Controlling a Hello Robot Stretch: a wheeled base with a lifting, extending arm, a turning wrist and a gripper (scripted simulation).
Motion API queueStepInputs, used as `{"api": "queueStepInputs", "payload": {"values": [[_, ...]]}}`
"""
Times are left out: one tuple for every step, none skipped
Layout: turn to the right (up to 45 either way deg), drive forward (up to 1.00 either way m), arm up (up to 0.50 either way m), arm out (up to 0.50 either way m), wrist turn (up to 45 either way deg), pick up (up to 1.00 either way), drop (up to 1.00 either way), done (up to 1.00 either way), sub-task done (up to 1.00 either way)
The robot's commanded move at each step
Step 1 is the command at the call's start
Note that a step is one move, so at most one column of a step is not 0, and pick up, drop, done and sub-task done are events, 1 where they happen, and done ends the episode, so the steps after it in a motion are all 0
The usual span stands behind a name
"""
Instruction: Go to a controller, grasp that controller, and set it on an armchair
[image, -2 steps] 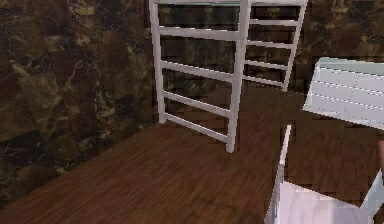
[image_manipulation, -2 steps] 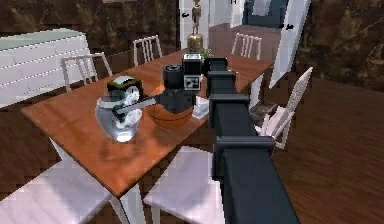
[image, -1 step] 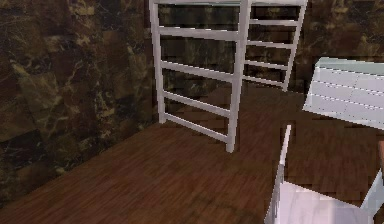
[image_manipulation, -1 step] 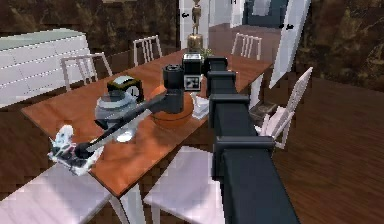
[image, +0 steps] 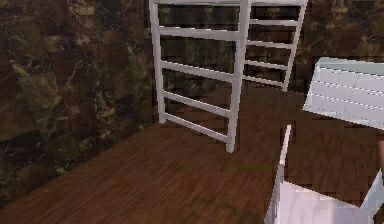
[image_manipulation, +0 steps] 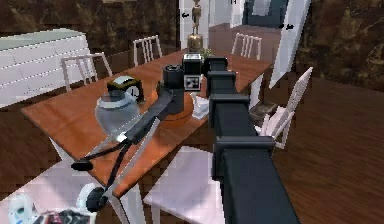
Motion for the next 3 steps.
{"api": "queueStepInputs", "payload": {"values": [[0.0,0.0,0.0,-0.26,0.0,0.0,0.0,0.0,0.0],[-12.0,0.0,0.0,0.0,0.0,0.0,0.0,0.0,0.0],[-3.0,0.0,0.0,0.0,0.0,0.0,0.0,0.0,0.0]]}}
